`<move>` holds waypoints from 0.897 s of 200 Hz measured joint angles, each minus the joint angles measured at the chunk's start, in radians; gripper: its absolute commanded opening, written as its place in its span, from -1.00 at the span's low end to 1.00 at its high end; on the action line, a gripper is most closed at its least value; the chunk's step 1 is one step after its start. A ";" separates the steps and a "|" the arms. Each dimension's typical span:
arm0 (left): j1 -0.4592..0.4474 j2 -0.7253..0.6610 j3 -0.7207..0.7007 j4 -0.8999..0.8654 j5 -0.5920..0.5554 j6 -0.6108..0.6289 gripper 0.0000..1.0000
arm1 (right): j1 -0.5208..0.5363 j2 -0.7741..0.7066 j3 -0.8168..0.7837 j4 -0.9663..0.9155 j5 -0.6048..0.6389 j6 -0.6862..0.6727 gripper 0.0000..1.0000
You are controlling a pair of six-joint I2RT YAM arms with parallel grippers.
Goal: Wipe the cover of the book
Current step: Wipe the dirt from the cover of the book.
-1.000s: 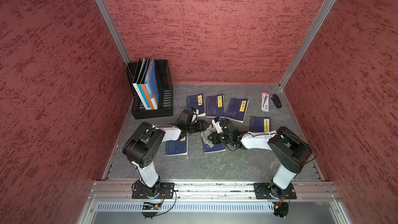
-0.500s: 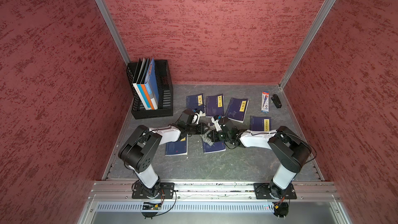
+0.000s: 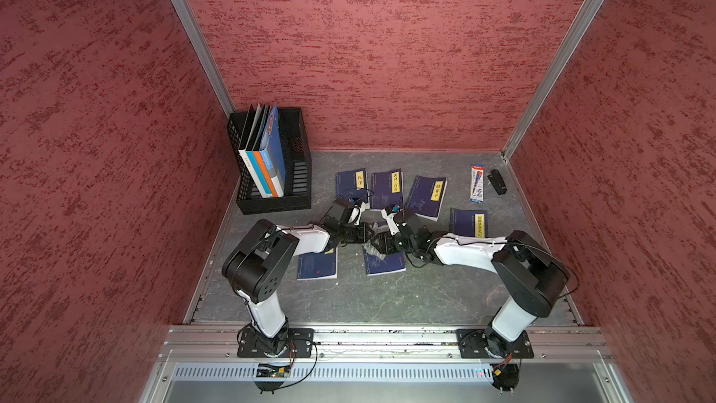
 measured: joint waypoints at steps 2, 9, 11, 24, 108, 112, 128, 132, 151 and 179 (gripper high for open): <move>0.001 0.001 0.001 0.000 0.000 0.002 -0.70 | 0.000 -0.001 0.000 -0.001 0.003 -0.009 0.44; 0.003 0.003 0.004 -0.002 0.001 0.006 -0.70 | 0.000 -0.001 0.004 -0.005 0.011 -0.036 0.47; 0.003 0.003 0.004 -0.002 0.001 0.006 -0.70 | 0.000 -0.001 0.005 -0.007 0.013 -0.045 0.48; 0.011 0.008 0.006 -0.003 0.006 0.013 -0.69 | 0.000 0.000 0.018 -0.021 0.026 -0.089 0.51; 0.050 0.055 0.023 0.017 0.072 0.024 -0.62 | 0.000 0.096 0.051 -0.006 0.048 -0.231 0.50; 0.050 0.056 0.023 0.019 0.073 0.024 -0.62 | 0.000 0.100 0.051 0.000 0.048 -0.232 0.49; 0.051 0.063 0.026 0.027 0.077 0.024 -0.59 | 0.000 0.106 0.051 0.017 0.048 -0.237 0.45; 0.051 0.064 0.026 0.029 0.077 0.024 -0.59 | 0.000 0.109 0.051 0.022 0.048 -0.237 0.41; 0.051 0.070 0.027 0.042 0.079 0.024 -0.48 | 0.001 0.124 0.056 0.043 0.047 -0.241 0.12; 0.052 0.074 0.033 0.069 0.093 0.022 0.10 | 0.001 0.156 0.078 0.060 0.043 -0.236 -0.36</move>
